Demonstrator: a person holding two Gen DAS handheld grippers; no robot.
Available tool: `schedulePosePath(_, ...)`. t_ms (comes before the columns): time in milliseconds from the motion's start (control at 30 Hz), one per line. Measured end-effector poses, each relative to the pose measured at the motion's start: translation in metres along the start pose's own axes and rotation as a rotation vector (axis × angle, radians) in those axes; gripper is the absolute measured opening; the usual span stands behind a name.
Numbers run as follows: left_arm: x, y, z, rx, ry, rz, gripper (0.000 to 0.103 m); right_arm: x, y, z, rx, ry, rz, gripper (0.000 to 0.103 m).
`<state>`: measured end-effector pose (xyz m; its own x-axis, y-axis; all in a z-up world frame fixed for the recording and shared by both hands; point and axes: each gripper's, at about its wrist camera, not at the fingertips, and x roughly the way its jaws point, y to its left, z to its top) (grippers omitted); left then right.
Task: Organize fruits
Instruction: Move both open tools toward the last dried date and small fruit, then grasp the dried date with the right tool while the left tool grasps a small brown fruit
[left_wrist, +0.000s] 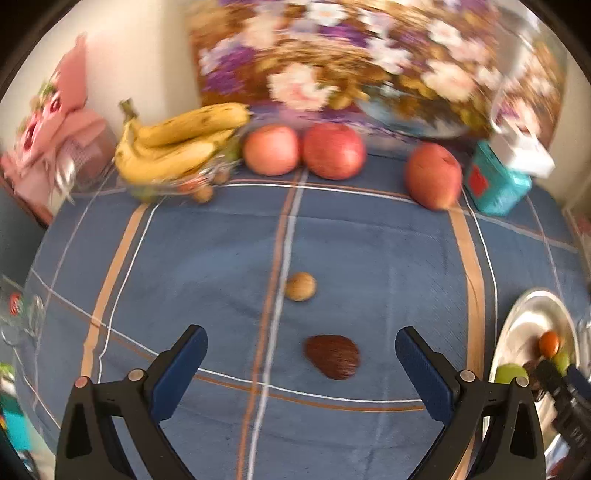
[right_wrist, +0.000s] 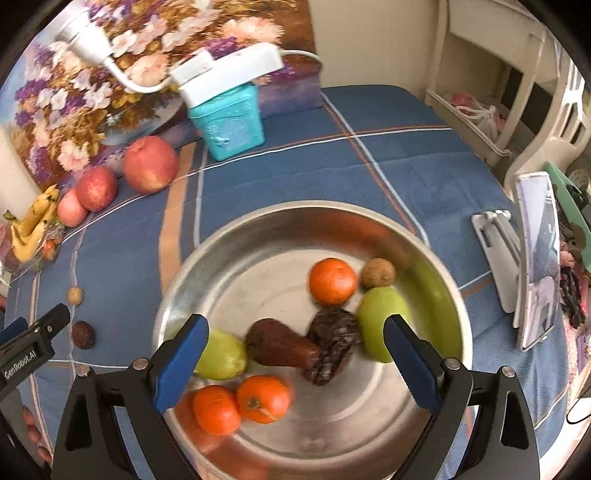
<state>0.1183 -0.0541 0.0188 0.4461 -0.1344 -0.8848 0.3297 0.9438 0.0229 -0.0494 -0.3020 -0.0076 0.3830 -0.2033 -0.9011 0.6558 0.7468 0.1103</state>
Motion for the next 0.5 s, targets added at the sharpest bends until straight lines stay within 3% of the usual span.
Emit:
schedulePosePath(233,0.005,0.048,0.001,-0.064,0.018,-0.010,0.103,0.002,0.042,-0.007,-0.073,0.007,0.102,0.096)
schedulePosePath(500,0.021,0.081,-0.002,-0.142,0.064,-0.033,0.103,0.006,0.098,-0.015,-0.197,0.028,0.119,0.096)
